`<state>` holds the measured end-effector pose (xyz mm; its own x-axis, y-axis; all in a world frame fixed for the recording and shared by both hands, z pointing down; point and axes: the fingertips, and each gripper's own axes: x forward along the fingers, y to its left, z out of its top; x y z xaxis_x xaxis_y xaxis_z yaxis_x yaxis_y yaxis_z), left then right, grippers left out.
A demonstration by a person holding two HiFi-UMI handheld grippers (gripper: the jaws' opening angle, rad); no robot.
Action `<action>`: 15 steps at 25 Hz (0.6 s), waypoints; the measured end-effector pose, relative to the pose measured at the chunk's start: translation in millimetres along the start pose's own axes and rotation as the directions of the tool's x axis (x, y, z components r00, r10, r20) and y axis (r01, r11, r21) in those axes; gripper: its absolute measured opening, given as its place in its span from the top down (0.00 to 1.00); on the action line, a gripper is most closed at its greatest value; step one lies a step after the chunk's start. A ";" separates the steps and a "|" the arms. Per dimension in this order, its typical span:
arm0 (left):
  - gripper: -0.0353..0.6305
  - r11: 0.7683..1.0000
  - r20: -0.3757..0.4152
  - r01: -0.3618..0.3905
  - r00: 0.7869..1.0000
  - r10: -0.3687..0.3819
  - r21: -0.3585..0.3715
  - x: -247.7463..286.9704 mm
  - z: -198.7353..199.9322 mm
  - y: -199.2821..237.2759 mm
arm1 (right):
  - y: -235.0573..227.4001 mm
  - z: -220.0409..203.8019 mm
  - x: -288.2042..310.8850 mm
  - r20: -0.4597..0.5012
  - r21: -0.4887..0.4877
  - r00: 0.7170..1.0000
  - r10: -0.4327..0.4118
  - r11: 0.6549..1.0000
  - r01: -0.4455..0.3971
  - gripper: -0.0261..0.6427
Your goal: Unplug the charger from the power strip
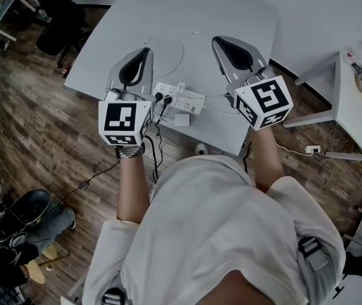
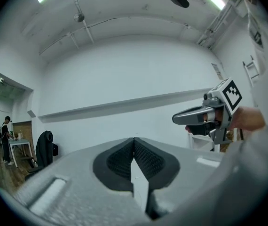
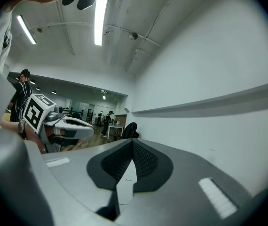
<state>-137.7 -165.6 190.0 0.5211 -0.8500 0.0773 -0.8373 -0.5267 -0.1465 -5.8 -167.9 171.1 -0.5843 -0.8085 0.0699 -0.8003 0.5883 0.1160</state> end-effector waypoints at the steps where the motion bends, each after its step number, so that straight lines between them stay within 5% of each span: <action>1: 0.94 1.000 0.000 0.001 1.000 -0.001 0.011 -0.1 1.2 -0.5 | 1.2 1.5 0.2 0.002 -0.003 1.000 0.000 1.000 0.000 0.96; 15: 0.94 0.999 0.008 0.050 0.999 -0.049 -0.011 -1.8 -0.2 -4.0 | 10.6 3.0 3.2 0.013 -0.004 1.000 0.004 1.000 -0.004 0.96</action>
<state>-135.3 -161.9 190.7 0.5633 -0.8228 0.0762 -0.8123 -0.5683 -0.1315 -16.5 -164.2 169.5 -0.5891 -0.8060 0.0574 -0.7975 0.5914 0.1194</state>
